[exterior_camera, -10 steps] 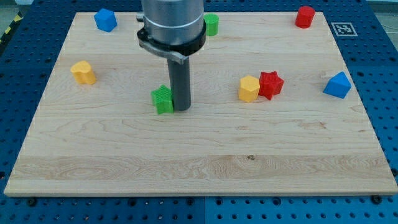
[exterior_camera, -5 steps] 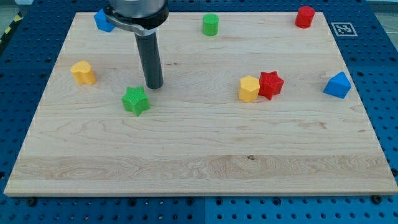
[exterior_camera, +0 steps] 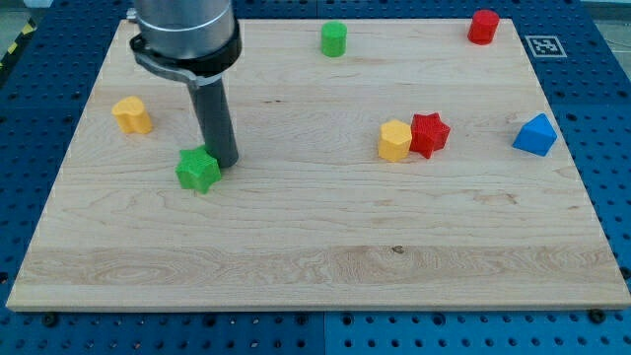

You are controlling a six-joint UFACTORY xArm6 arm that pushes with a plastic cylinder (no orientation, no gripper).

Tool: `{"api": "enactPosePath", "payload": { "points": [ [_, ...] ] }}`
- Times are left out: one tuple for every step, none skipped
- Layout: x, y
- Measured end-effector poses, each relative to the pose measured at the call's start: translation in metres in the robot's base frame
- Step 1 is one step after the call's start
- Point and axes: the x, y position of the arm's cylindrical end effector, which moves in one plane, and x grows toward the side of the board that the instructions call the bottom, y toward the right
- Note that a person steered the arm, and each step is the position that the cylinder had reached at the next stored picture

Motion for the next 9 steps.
{"api": "enactPosePath", "payload": {
  "points": [
    [0.000,-0.003],
    [0.000,-0.006],
    [0.000,-0.006],
    [0.000,-0.007],
    [0.000,-0.007],
    [0.002,-0.010],
    [0.002,-0.011],
    [0.002,-0.015],
    [0.002,-0.026]
  ]
}}
